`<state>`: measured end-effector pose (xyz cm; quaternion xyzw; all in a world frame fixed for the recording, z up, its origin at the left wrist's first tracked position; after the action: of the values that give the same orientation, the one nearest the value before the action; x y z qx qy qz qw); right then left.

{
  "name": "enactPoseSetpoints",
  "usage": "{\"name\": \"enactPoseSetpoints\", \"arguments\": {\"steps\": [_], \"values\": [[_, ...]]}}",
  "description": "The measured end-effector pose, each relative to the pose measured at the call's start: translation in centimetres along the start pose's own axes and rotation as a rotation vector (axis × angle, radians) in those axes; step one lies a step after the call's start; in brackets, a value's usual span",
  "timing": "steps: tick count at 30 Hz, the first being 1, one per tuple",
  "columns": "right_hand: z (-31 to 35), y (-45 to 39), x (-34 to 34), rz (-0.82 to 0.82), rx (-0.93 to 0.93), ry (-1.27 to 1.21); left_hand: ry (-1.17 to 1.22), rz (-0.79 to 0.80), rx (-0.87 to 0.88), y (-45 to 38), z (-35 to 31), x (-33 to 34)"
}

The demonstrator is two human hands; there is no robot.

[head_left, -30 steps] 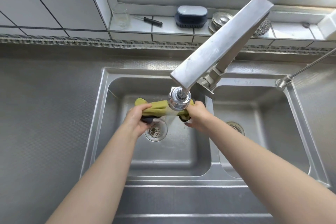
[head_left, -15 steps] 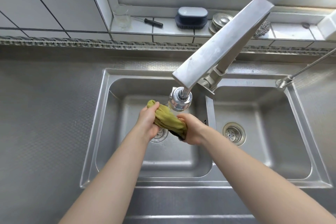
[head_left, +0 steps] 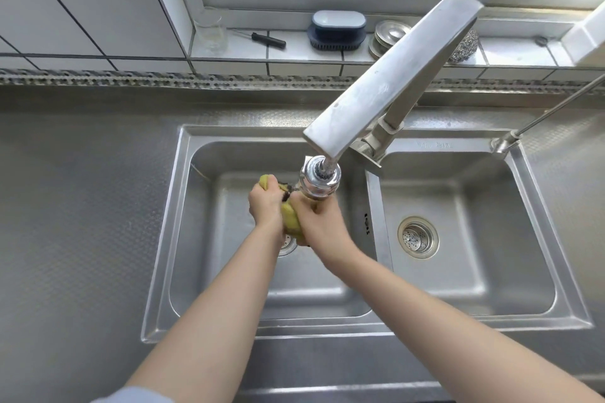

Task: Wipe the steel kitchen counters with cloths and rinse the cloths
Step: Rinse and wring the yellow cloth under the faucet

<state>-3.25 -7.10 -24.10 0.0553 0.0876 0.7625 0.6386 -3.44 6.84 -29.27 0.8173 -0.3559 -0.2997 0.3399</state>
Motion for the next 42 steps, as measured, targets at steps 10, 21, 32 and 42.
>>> {"name": "enactPoseSetpoints", "arguments": {"steps": [10, 21, 32, 42], "values": [[-3.2, -4.2, -6.4, -0.102, 0.235, 0.677, -0.065, 0.569, -0.328, 4.4, 4.2, 6.2], [-3.3, -3.5, -2.2, -0.059, 0.21, -0.26, -0.32, 0.416, -0.448, -1.2, 6.5, 0.6], [-0.9, 1.0, -1.8, 0.135, 0.102, -0.038, 0.024, 0.631, -0.589, 1.7, 6.0, 6.7], [0.9, -4.7, -6.6, 0.079, 0.007, 0.297, -0.147, 0.812, -0.348, 3.4, 4.0, 6.2]]}}
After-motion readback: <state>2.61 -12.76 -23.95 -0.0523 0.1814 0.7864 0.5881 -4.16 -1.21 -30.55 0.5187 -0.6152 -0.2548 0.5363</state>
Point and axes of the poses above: each hand's wrist, its own y-axis away from the middle knuckle, its own x-axis out of the palm, z = x × y, the point moved 10 cm from there along -y, towards the middle knuckle, and after that the axes turned 14 degrees about -x, right-handed, at the moved point
